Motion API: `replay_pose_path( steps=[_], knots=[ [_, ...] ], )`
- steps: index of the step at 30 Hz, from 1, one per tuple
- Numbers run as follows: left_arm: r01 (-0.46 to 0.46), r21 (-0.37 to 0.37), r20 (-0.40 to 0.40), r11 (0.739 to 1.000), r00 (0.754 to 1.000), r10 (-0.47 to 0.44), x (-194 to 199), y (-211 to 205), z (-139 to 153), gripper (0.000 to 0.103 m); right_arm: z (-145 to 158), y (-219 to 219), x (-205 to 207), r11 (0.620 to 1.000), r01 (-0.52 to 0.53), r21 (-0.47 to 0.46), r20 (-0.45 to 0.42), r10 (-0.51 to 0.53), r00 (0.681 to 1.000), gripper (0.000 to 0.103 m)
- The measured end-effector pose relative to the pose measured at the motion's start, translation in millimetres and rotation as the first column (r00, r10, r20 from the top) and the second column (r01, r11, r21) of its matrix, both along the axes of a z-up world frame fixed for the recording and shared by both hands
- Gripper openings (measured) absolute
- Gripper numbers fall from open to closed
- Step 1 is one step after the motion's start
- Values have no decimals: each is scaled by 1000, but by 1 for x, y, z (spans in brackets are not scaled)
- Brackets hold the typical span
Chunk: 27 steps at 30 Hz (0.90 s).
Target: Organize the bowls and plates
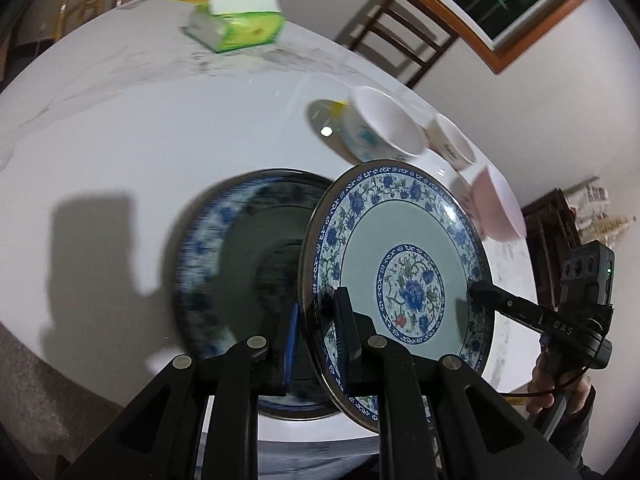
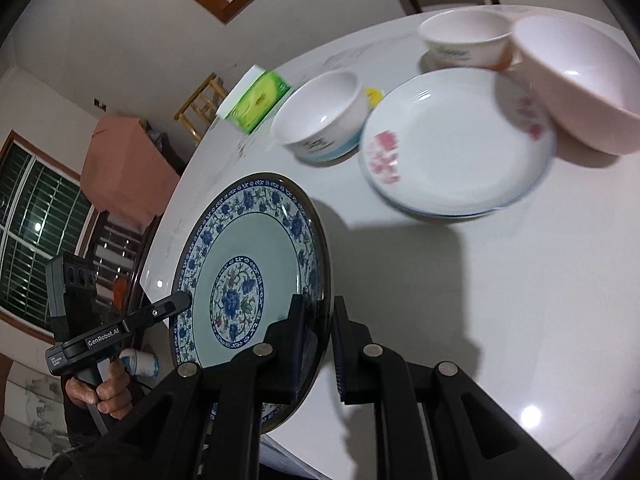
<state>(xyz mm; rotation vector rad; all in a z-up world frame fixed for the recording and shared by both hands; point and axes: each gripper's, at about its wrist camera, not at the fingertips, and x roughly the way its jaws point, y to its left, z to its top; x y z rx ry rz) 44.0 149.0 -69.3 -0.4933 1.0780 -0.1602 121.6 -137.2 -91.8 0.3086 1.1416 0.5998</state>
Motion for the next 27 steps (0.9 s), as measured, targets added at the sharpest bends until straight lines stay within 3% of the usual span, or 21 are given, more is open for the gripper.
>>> replay_pose_path(
  steps=[10, 27],
  knots=[
    [-64, 15, -25, 998, 998, 64, -5, 44, -14, 14, -13, 42, 3, 999, -39, -24, -41, 38, 998, 13],
    [-78, 59, -24, 995, 997, 80, 1, 53, -25, 15, -16, 57, 1, 996, -32, -80, -28, 30, 999, 16]
  ],
)
